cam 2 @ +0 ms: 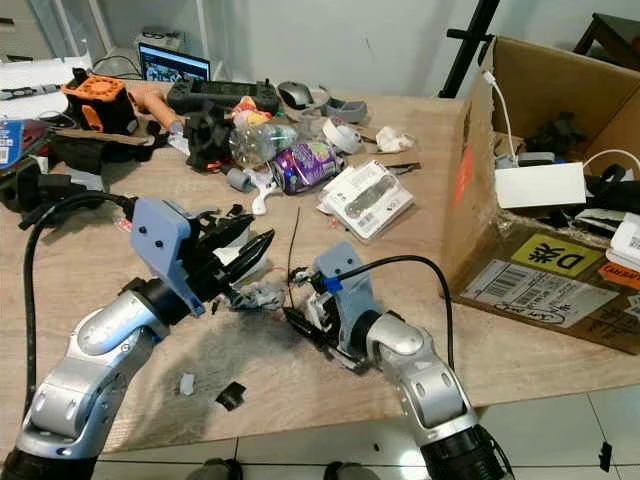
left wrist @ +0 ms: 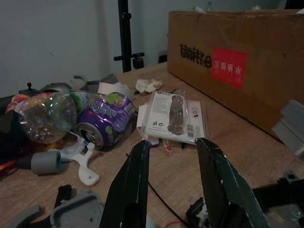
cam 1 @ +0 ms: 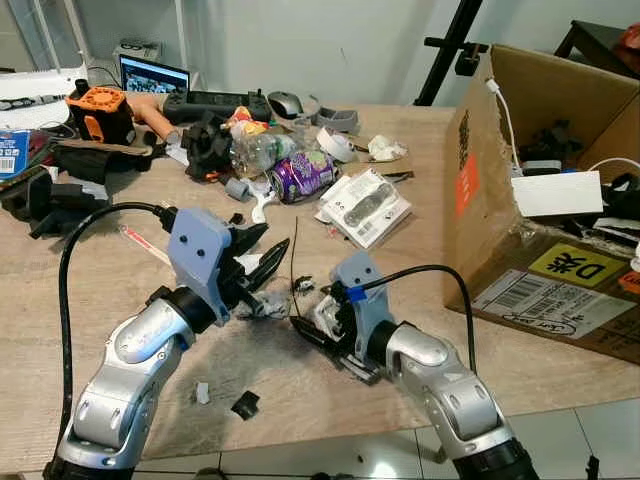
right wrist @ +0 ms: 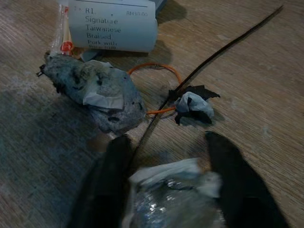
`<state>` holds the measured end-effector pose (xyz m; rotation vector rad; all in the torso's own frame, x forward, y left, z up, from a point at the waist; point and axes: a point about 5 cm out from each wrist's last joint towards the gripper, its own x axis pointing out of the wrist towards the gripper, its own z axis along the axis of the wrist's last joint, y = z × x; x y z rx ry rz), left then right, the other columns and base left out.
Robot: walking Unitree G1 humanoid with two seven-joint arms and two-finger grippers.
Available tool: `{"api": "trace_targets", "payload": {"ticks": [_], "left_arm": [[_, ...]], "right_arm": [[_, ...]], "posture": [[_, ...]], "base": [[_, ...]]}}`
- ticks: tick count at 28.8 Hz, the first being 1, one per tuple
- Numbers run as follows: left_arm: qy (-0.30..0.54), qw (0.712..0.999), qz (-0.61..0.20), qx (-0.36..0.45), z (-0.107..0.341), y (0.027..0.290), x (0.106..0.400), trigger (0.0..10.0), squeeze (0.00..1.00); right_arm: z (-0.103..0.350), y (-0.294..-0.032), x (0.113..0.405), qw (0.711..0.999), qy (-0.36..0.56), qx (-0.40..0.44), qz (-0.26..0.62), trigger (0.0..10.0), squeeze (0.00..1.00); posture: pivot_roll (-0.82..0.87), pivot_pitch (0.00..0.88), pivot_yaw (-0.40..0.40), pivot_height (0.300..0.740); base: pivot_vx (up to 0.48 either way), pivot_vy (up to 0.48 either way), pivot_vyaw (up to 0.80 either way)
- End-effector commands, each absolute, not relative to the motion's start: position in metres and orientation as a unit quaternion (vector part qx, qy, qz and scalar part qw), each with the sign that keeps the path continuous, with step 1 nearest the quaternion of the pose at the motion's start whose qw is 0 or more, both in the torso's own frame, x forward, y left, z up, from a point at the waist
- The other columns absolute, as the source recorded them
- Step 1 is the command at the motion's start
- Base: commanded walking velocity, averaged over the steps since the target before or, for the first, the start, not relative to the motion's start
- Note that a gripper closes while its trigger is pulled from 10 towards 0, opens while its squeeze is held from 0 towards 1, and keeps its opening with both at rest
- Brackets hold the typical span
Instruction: Picking trash to rubbish bin
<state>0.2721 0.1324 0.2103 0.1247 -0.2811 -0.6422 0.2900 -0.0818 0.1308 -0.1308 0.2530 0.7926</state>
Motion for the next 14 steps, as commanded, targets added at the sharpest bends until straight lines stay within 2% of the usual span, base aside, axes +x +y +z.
{"api": "trace_targets", "payload": {"ticks": [1,5,9,14], "left_arm": [[-0.13,0.936,-0.32,0.063,0.205,0.128,0.273,10.0,0.0],[-0.129,0.936,-0.323,0.061,0.204,0.126,0.271,10.0,0.0],[-0.128,0.935,-0.325,0.063,0.204,0.126,0.273,10.0,0.0],[-0.131,0.934,-0.326,0.061,0.205,0.125,0.274,10.0,0.0]], "right_arm": [[0.111,-0.086,0.285,0.905,0.17,-0.056,0.385,0.0,0.0],[0.115,-0.086,0.287,0.91,0.157,-0.051,0.38,0.0,0.0],[0.125,-0.085,0.292,0.918,0.129,-0.028,0.374,0.0,0.0],[0.139,-0.083,0.295,0.924,0.092,-0.007,0.372,0.0,0.0]], "posture": [[0.04,0.225,-0.088,0.74],[0.03,0.203,-0.08,0.74],[0.04,0.226,-0.076,0.74],[0.03,0.19,-0.07,0.74]], "base": [[0.0,0.0,0.0],[0.0,0.0,0.0],[0.0,0.0,0.0],[0.0,0.0,0.0]]}}
